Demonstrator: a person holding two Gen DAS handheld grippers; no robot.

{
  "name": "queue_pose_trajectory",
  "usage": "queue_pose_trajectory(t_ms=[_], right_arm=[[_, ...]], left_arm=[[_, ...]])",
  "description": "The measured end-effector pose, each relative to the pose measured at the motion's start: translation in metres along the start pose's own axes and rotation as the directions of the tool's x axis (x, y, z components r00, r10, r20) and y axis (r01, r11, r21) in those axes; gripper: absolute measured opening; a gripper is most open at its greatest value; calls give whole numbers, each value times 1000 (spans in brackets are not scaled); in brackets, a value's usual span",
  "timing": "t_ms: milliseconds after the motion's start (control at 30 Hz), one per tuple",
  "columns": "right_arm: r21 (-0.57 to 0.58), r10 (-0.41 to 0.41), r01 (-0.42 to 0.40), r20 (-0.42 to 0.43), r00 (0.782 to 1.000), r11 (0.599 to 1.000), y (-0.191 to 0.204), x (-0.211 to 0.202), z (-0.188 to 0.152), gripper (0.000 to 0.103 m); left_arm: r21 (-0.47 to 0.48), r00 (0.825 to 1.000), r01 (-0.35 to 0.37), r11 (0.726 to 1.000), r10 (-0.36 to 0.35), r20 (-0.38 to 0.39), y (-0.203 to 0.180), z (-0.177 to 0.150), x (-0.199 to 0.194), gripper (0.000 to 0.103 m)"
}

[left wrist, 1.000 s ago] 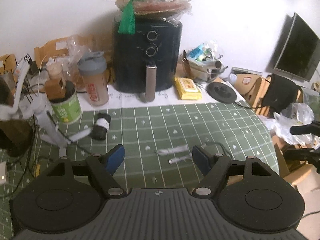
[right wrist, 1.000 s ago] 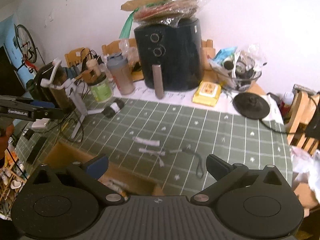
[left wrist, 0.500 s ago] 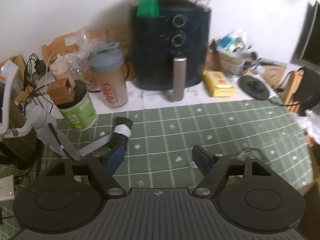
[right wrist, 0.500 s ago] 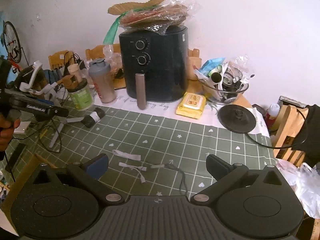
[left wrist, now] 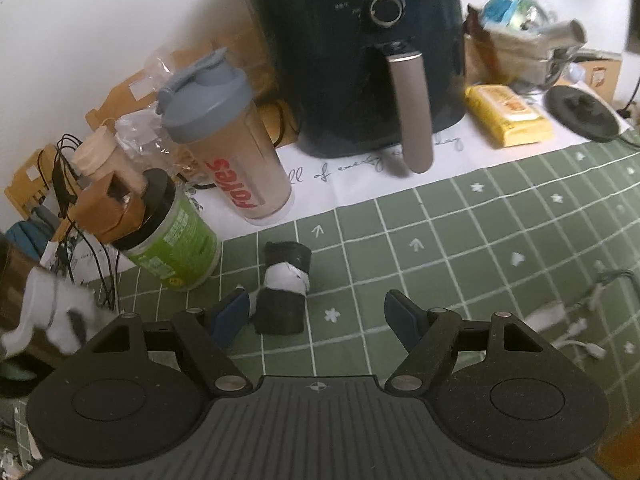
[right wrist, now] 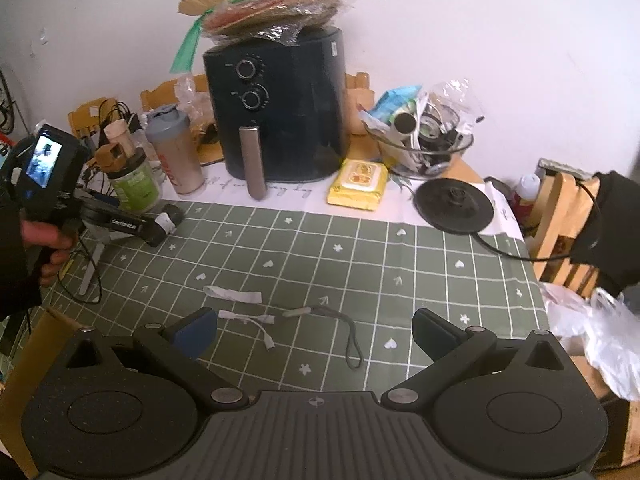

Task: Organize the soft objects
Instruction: 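Grasp and lift the black wrapped roll with the left gripper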

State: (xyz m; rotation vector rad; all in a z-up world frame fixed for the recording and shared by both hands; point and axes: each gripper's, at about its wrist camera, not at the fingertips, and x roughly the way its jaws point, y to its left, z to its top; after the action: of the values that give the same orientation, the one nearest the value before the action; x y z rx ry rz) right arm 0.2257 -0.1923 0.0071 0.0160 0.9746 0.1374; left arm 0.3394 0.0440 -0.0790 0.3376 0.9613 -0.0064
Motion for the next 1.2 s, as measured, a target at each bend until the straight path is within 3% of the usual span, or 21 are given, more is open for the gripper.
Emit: queue_pose_trajectory(t_ms=[167, 300, 567, 633, 667, 867, 1200], right_arm=[[27, -21, 22, -7, 1000, 999, -3, 0, -2, 103], [56, -34, 35, -13, 999, 998, -7, -3, -5, 103], [106, -67, 68, -19, 998, 992, -17, -10, -13, 103], [115, -70, 73, -23, 997, 991, -19, -11, -15, 103], [120, -72, 75, -26, 997, 990, -20, -12, -17, 103], [136, -76, 80, -32, 997, 988, -26, -14, -22, 103], [138, -72, 76, -32, 997, 988, -34, -9, -21, 103]], left_arm=[[-11, 999, -15, 1000, 14, -31, 5, 11, 36, 72], [-6, 994, -48, 999, 47, -97, 12, 16, 69, 58], [-12, 979, -63, 998, 59, -193, 23, 14, 111, 55], [-11, 976, -57, 998, 54, -210, 22, 13, 117, 44], [-14, 975, -54, 998, 50, -219, 21, 13, 119, 44], [-32, 973, -52, 998, 43, -228, 22, 15, 117, 40], [-64, 987, 71, 995, -79, -137, 10, 19, 76, 39]])
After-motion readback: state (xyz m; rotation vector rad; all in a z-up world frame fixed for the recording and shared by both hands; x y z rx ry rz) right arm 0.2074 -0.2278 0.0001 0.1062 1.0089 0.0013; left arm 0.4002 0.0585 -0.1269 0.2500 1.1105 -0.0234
